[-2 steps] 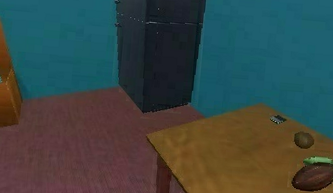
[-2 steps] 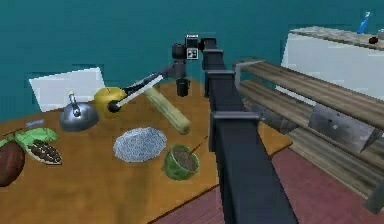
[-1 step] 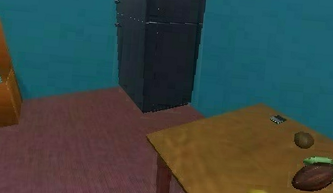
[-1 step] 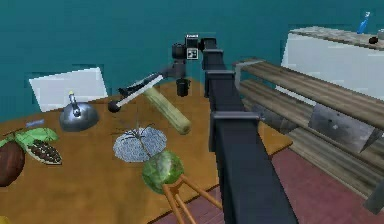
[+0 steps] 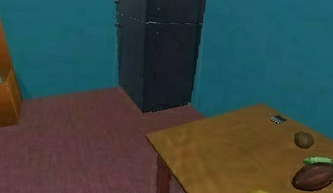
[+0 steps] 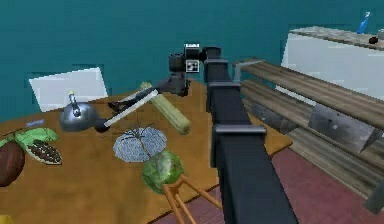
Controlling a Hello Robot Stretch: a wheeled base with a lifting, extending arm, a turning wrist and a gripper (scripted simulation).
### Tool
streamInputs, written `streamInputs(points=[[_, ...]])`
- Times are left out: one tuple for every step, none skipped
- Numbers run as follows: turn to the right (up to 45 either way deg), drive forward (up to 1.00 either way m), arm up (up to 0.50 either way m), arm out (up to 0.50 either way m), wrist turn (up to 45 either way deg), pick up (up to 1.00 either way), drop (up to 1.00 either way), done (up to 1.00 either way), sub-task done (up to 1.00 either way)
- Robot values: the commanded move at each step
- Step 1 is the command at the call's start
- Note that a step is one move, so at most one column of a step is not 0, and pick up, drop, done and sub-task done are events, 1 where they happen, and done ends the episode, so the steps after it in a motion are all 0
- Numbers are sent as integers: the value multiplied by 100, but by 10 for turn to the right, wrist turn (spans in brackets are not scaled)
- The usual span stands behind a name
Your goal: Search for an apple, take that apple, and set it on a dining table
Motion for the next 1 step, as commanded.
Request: streamInputs(points=[[0, 0, 0, 0, 0, 0, 0, 100, 0]])
